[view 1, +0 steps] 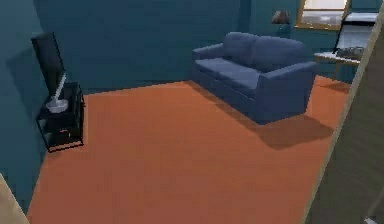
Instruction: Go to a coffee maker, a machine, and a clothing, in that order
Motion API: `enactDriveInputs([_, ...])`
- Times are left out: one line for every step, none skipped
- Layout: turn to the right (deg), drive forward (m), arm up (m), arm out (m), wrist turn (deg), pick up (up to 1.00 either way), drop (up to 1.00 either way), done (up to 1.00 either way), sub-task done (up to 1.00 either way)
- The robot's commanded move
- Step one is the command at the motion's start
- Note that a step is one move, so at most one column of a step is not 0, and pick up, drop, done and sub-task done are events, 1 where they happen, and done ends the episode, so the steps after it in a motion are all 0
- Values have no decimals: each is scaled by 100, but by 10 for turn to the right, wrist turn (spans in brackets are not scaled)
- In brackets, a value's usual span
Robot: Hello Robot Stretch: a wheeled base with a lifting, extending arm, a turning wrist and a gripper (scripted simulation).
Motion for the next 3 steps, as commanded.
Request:
enactDriveInputs([0, 95, 0, 0, 0, 0, 0, 0, 0])
enactDriveInputs([450, 0, 0, 0, 0, 0, 0, 0, 0])
enactDriveInputs([60, 0, 0, 0, 0, 0, 0, 0, 0])
